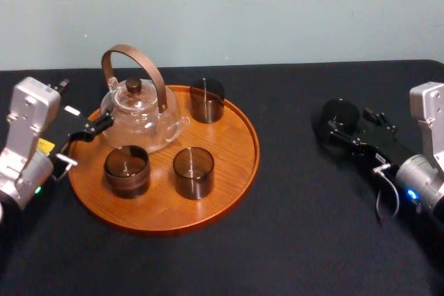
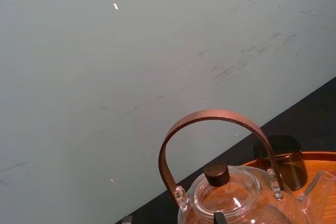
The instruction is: Pick up the glass from the table and place it on the tray.
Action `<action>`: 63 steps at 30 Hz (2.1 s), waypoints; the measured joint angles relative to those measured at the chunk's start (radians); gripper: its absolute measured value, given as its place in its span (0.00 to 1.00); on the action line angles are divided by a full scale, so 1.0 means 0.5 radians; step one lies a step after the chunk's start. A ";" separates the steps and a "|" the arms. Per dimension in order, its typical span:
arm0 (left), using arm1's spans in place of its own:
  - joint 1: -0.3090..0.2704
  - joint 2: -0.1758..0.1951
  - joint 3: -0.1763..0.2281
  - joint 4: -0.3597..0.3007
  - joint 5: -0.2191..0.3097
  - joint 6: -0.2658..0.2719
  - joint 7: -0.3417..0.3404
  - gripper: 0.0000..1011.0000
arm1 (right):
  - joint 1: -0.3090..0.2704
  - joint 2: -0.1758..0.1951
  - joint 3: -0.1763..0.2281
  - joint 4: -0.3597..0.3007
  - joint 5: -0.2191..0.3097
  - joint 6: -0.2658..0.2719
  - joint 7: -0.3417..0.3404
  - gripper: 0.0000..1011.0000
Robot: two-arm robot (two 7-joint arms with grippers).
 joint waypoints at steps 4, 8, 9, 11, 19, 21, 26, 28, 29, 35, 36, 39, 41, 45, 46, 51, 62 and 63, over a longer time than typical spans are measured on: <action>0.000 0.000 0.000 0.000 0.000 0.000 0.000 0.99 | 0.040 -0.008 -0.009 0.058 0.000 -0.001 0.015 0.99; 0.000 0.000 0.000 0.000 0.000 0.000 0.000 0.99 | 0.077 -0.013 -0.019 0.103 0.000 -0.004 0.029 0.99; 0.000 0.000 0.000 0.000 0.000 0.000 0.000 0.99 | 0.085 -0.015 -0.021 0.113 0.000 -0.006 0.033 0.99; 0.000 0.000 0.000 0.000 0.000 0.000 0.000 0.99 | 0.110 -0.020 -0.029 0.146 0.001 -0.008 0.045 0.99; 0.000 0.000 0.000 0.000 0.000 0.000 0.000 0.99 | 0.194 -0.039 -0.062 0.248 0.001 -0.016 0.077 0.99; 0.000 0.000 0.000 0.000 0.000 0.000 0.000 0.99 | 0.218 -0.046 -0.073 0.280 -0.003 -0.021 0.084 0.99; 0.000 0.000 0.000 0.000 0.000 0.000 0.000 0.99 | 0.273 -0.057 -0.097 0.359 -0.013 -0.024 0.103 0.99; 0.000 0.000 0.000 0.000 0.000 0.000 0.000 0.99 | 0.271 -0.057 -0.096 0.355 -0.013 -0.024 0.102 0.99; 0.000 0.000 0.000 0.000 0.000 0.000 0.000 0.99 | 0.270 -0.056 -0.096 0.353 -0.013 -0.024 0.102 0.99; 0.000 0.000 0.000 0.000 0.000 0.000 0.000 0.99 | 0.264 -0.056 -0.093 0.344 -0.013 -0.024 0.100 0.97; 0.000 0.000 0.000 0.000 0.000 0.000 0.000 0.99 | 0.263 -0.055 -0.093 0.344 -0.013 -0.024 0.100 0.97; 0.000 0.000 0.000 0.000 0.000 0.000 0.000 0.99 | 0.261 -0.055 -0.092 0.341 -0.013 -0.024 0.099 0.91; 0.000 0.000 0.000 0.000 0.000 0.000 0.000 0.99 | 0.260 -0.055 -0.091 0.339 -0.013 -0.024 0.099 0.90; 0.000 0.000 0.000 0.000 0.000 0.000 0.000 0.99 | 0.258 -0.054 -0.091 0.337 -0.013 -0.024 0.099 0.90; 0.000 0.000 0.000 0.000 0.000 0.000 0.000 0.99 | 0.258 -0.054 -0.091 0.336 -0.013 -0.024 0.099 0.90; 0.000 0.000 0.000 0.000 0.000 0.000 0.000 0.99 | 0.244 -0.048 -0.091 0.305 -0.005 -0.030 0.113 0.90; 0.000 0.000 0.000 0.000 0.000 0.000 0.000 0.99 | 0.172 -0.025 -0.139 0.063 0.009 -0.018 0.144 0.90; 0.000 0.000 0.000 0.000 0.000 0.000 0.000 0.99 | 0.169 -0.024 -0.152 0.039 0.009 -0.015 0.150 0.90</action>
